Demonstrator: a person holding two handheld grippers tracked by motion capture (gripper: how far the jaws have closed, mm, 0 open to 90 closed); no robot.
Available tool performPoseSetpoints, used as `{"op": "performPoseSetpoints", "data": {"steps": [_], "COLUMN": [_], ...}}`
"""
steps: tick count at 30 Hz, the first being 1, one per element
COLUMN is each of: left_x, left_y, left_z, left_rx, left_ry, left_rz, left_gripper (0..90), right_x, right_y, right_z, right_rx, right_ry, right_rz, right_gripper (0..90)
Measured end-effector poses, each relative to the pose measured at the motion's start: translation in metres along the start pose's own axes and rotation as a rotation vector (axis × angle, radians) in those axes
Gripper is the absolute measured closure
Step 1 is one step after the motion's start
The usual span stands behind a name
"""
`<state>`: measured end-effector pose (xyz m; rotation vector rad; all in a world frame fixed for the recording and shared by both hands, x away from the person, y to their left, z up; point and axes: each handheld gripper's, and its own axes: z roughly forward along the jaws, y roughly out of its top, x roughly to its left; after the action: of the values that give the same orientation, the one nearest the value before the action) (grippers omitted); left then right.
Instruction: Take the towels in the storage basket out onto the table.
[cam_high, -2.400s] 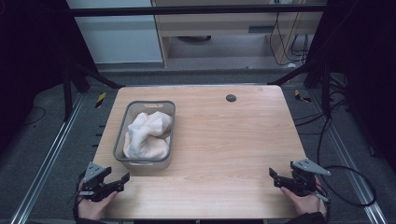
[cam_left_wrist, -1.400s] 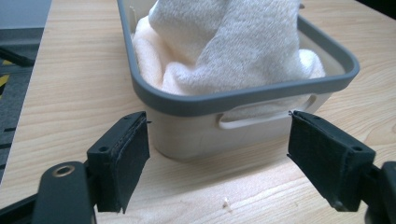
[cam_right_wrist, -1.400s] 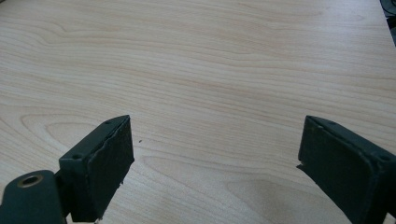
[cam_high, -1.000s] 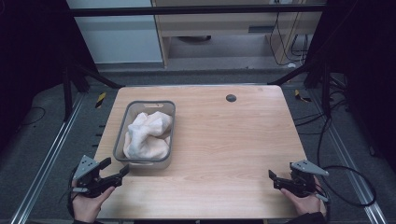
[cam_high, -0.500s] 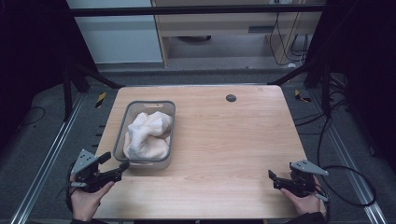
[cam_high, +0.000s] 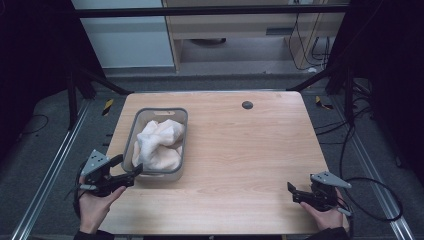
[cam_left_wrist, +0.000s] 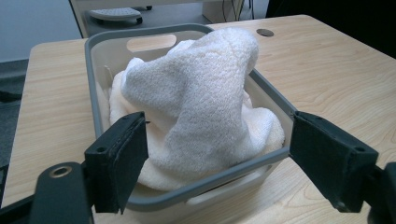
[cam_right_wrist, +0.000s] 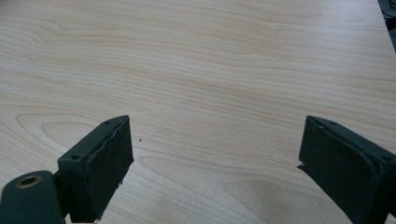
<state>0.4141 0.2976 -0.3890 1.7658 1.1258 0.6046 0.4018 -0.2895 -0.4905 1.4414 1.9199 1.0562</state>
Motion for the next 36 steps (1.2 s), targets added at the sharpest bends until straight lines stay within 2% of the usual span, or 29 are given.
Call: {"op": "performPoseSetpoints", "data": {"steps": [8,16,30,36], "left_x": [-0.003,-0.004,-0.004,-0.006], "left_y": [0.016,0.027,0.038,0.037], "left_z": [0.010,0.018,0.031,0.039], "left_rx": [0.021,0.061,0.149,0.190], "left_ry": [-0.015,-0.002,0.013,0.014], "left_rz": [0.030,0.052,0.093,0.106], "left_gripper": [19.0,18.5,17.9,17.5], "right_x": [0.000,0.001,0.000,0.001], "right_y": [0.000,0.000,-0.001,-0.001], "right_z": [0.000,0.001,0.002,0.002], "right_rx": [0.006,0.014,0.017,0.023], "right_ry": [-0.003,0.002,0.002,0.007], "right_rz": [0.001,0.004,-0.005,0.000], "right_gripper": [9.7,9.8,9.7,9.7]}}
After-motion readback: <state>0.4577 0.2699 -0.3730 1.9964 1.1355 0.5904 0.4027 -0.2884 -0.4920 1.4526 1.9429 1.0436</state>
